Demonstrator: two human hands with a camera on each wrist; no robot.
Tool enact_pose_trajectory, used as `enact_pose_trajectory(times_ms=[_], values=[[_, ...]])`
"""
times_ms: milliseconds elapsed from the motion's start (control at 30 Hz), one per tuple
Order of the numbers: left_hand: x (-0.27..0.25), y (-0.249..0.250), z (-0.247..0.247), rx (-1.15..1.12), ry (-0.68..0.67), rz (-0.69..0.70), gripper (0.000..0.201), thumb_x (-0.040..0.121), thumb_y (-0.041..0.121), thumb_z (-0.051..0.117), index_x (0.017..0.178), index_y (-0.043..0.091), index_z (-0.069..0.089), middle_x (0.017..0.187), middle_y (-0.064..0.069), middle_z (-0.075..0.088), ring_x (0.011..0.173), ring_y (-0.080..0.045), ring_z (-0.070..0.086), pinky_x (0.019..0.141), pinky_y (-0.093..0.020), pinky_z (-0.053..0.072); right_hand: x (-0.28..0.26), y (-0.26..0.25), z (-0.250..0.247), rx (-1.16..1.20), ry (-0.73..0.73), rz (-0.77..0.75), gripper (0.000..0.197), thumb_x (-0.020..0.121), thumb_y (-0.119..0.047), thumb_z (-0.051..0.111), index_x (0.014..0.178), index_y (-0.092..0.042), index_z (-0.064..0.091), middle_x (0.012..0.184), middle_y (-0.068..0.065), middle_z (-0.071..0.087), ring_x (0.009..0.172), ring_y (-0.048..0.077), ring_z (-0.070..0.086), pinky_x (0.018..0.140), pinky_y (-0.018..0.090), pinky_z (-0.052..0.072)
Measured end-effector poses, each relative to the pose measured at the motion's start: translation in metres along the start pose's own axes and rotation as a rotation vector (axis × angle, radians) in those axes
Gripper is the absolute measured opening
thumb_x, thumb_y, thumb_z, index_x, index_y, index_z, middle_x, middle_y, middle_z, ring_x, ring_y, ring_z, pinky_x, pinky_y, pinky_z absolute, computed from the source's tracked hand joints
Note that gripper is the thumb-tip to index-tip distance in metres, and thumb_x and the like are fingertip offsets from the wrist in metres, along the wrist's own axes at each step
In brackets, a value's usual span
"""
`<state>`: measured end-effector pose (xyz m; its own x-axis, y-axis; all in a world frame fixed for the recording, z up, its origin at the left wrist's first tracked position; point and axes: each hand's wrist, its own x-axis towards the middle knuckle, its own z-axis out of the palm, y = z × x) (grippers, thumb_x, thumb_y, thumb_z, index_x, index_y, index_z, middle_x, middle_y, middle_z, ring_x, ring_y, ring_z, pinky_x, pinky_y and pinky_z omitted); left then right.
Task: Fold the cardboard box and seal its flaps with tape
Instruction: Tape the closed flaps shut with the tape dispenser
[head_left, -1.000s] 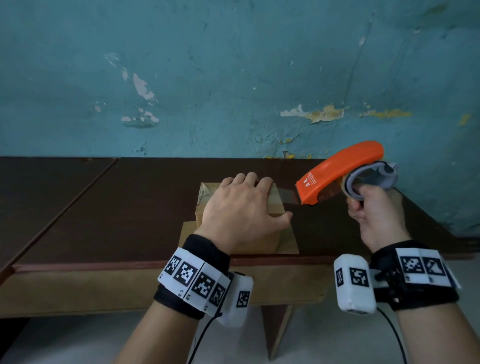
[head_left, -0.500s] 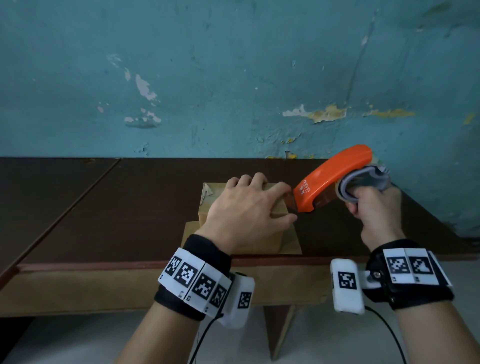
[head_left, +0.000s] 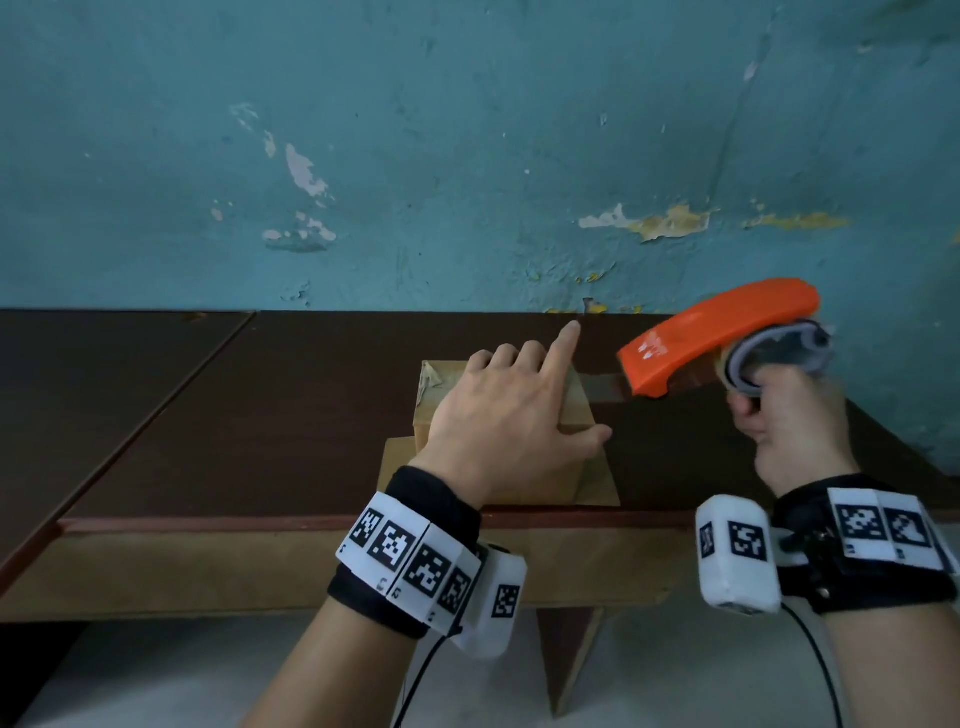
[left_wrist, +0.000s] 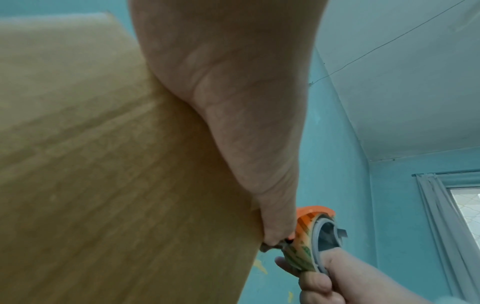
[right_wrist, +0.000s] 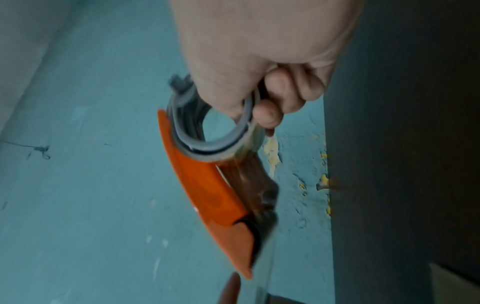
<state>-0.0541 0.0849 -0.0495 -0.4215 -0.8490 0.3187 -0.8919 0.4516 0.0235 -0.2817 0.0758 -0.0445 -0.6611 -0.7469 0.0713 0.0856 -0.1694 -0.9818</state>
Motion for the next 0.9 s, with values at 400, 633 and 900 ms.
enact_pose_trajectory(times_ms=[400,633,900], values=[[0.001,-0.003,0.002,-0.003,-0.007,0.013,0.091,0.094,0.077,0.038,0.166,0.031,0.005,0.143,-0.007,0.054,0.132,-0.030,0.051,0.113,-0.046,0.037,-0.007,0.007,0.004,-0.247,-0.148,-0.232,0.029,0.077,0.009,0.056,0.060,-0.013,0.055,0.052,0.004,0.053,0.035,0.003,0.046,0.045,0.023,0.038],[0.001,-0.004,0.000,0.062,-0.059,0.058,0.076,0.097,0.075,0.031,0.163,0.048,0.003,0.142,-0.011,0.049,0.129,-0.033,0.049,0.112,-0.050,0.037,-0.012,0.016,0.018,-0.224,-0.130,-0.212,0.027,0.080,0.004,0.066,0.068,-0.019,0.061,0.061,-0.002,0.059,0.055,0.012,0.056,0.055,0.025,0.042],[0.000,-0.002,0.000,0.086,-0.047,0.047,0.075,0.097,0.074,0.032,0.163,0.049,0.007,0.140,-0.012,0.051,0.126,-0.034,0.050,0.110,-0.050,0.038,-0.027,0.022,0.033,0.371,-0.418,0.370,0.033,0.095,-0.029,0.052,0.064,-0.019,0.054,0.050,-0.002,0.042,0.038,0.009,0.033,0.040,0.019,0.022]])
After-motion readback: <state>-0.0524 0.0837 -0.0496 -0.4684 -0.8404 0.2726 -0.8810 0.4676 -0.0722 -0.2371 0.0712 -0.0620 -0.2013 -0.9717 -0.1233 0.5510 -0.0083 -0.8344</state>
